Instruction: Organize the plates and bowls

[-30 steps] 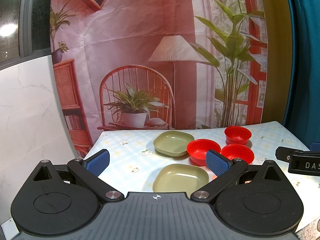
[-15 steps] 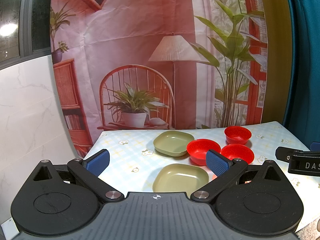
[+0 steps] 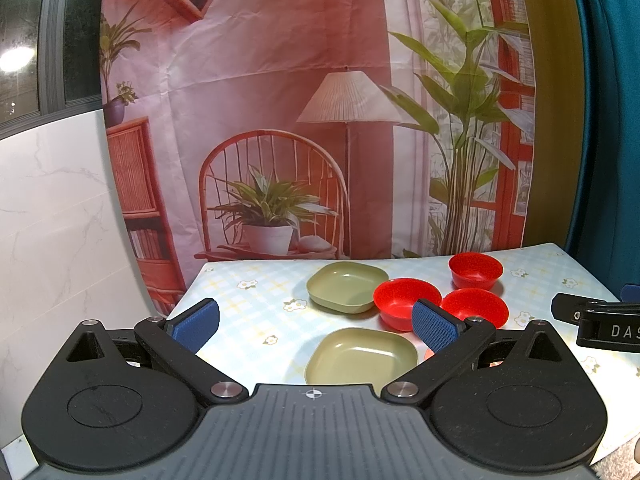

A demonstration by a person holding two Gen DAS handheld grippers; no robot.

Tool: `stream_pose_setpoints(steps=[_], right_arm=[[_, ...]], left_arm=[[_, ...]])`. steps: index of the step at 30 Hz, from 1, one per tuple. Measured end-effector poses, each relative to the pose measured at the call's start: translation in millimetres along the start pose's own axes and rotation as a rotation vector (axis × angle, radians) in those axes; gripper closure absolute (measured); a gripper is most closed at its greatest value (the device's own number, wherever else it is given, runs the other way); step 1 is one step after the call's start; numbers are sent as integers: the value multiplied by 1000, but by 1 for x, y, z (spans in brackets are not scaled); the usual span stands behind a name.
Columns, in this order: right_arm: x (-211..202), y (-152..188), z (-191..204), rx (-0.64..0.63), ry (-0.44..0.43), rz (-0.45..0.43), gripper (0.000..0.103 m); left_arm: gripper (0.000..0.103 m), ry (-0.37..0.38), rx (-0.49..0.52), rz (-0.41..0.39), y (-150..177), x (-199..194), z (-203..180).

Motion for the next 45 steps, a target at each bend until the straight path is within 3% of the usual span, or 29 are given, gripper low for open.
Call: stream_pose_setpoints(steps=[28,33,40,45], right_arm=[[2,-4,-4,30,-6,-15,0],[18,3,-20,4,11,-29,0],[52,17,-29,-75,6,17,0],[80,28,-38,-68,-2,58,0]], left_arm=[[0,-19,-31,8,-2,6,4],[0,-19,-13,35,-1,27,-1],[0,13,5,41,14,66,-21],[0,26,47,122,34,96,-37]])
Point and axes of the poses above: each gripper's, at about its wrist camera, not at the fingertips, and x roughly the way its jaws point, z to its left, y to its underside, the point moved 4 cm from there along x, roughly the way its jaws point, and after that the axes turned 1 degree about -x, right-handed, at the moved point
